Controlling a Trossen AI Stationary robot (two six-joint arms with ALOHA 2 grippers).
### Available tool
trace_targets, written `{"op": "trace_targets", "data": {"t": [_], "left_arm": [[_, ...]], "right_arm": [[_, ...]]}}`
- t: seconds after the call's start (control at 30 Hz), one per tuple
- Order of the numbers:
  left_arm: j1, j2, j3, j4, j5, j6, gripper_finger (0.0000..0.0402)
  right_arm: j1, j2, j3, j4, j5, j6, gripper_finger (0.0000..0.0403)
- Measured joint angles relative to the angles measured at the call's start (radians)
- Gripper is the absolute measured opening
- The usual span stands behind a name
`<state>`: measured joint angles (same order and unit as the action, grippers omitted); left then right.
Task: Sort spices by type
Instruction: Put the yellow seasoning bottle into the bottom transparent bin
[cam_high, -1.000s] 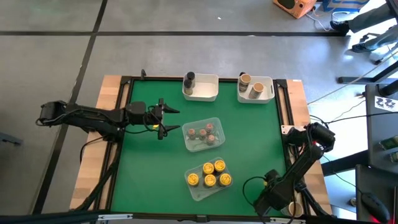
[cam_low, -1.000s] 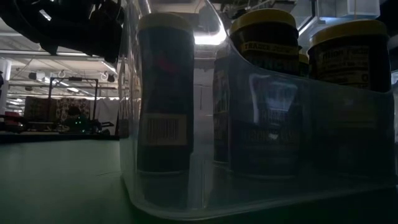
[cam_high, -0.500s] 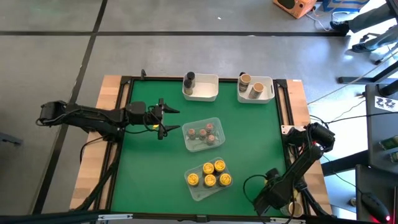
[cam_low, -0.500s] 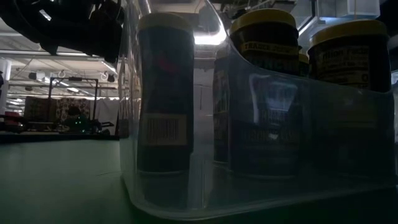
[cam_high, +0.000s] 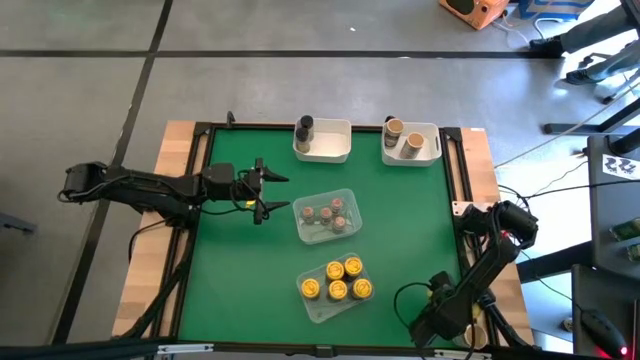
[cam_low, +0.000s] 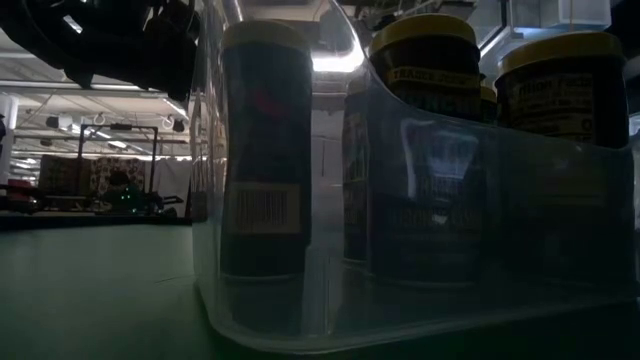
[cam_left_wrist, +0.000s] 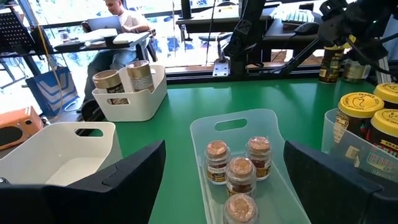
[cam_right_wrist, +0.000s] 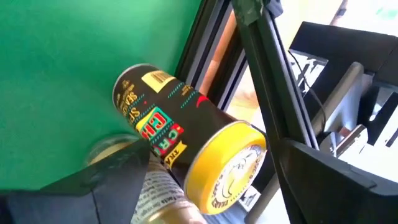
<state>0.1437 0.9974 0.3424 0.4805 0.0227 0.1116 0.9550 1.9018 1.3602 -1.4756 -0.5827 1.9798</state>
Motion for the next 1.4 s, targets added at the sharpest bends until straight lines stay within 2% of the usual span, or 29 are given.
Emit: {"op": "trace_targets", "data": {"t": [0.17, 0.37, 0.53, 1.27, 1.4], "left_arm": [[0.0, 0.0, 0.001, 0.0, 0.0, 0.0, 0.0314], [0.0, 0.0, 0.001, -0.001, 0.0, 0.0, 0.0314], [0.0, 0.0, 0.001, -0.001, 0.0, 0.0, 0.0314], [0.0, 0.0, 0.001, 0.0, 0.0, -0.003, 0.0314], [0.0, 0.0, 0.001, 0.0, 0.0, -0.002, 0.0314]], "right_arm": [[0.002, 0.0, -0.008, 0.058, 0.009, 0.005, 0.0351], [0.001, -0.001, -0.058, 0.19, -0.027, 0.01, 0.0351], [0.001, 0.003, -0.061, 0.212, 0.034, 0.01, 0.0351], [0.0, 0.002, -0.061, 0.235, 0.024, 0.014, 0.0351], [0.0, 0.002, -0.061, 0.248, 0.013, 0.013, 0.0339]]}}
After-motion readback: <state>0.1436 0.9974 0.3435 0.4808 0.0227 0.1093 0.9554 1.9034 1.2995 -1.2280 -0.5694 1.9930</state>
